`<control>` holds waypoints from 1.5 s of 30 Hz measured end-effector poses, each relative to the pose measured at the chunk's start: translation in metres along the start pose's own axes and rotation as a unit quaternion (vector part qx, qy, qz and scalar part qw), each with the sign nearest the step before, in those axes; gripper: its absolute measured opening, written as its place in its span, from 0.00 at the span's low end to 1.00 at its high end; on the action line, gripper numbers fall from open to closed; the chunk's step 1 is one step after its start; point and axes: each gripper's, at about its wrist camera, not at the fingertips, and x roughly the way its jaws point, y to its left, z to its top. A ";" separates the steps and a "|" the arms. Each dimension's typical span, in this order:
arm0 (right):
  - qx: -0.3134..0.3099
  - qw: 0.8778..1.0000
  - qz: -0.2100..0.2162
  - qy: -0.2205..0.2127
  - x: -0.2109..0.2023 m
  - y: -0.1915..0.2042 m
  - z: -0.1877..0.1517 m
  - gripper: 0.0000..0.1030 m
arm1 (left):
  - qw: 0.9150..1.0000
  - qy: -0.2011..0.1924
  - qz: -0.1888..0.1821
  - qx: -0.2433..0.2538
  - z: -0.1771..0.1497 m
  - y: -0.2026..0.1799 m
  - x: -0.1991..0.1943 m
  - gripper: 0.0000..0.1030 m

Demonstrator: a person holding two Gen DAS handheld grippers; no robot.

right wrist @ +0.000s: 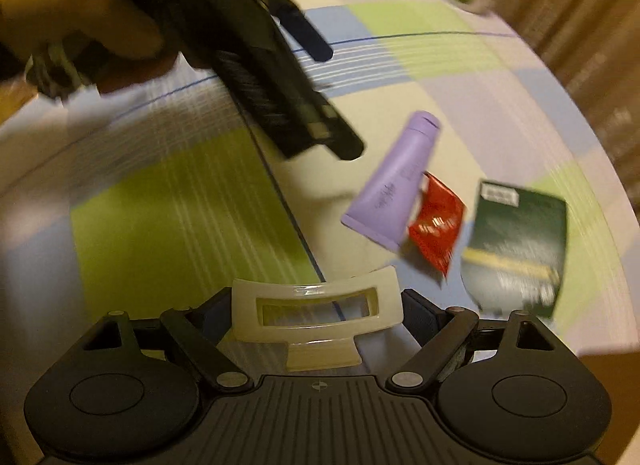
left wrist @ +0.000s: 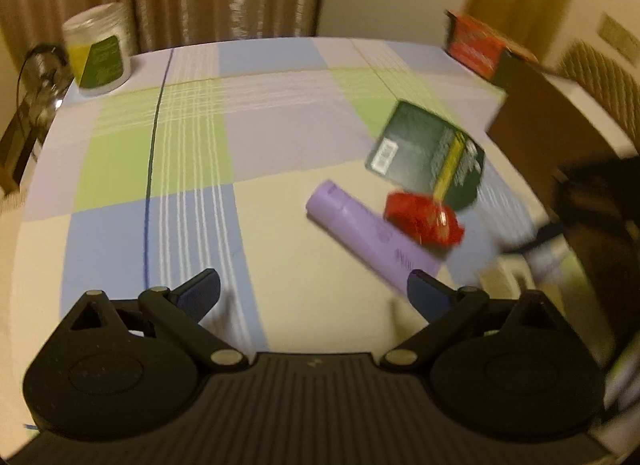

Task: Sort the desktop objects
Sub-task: 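Move the right tool down onto the white plastic clip to grasp it, then grasp the purple tube with the left tool while the right tool lifts the clip, then carry the purple tube with the left tool while the right tool carries the clip over the box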

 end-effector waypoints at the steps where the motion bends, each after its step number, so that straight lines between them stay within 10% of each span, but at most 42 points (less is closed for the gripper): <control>1: 0.015 1.000 -0.004 -0.002 -0.004 0.001 -0.003 0.84 | 1.000 -0.001 0.001 -0.012 0.003 -0.001 0.004 0.91; 12: 0.103 0.994 -0.031 -0.036 -0.036 0.020 -0.022 0.84 | 0.998 -0.003 0.003 -0.070 0.019 -0.018 0.043 0.60; 25: 0.120 0.991 -0.035 -0.053 -0.036 0.018 -0.019 0.84 | 0.998 0.027 0.015 0.046 0.017 -0.022 0.043 0.29; 45: 0.150 0.983 -0.064 -0.086 -0.049 0.017 -0.026 0.84 | 0.997 0.013 0.032 0.069 0.003 -0.028 0.006 0.28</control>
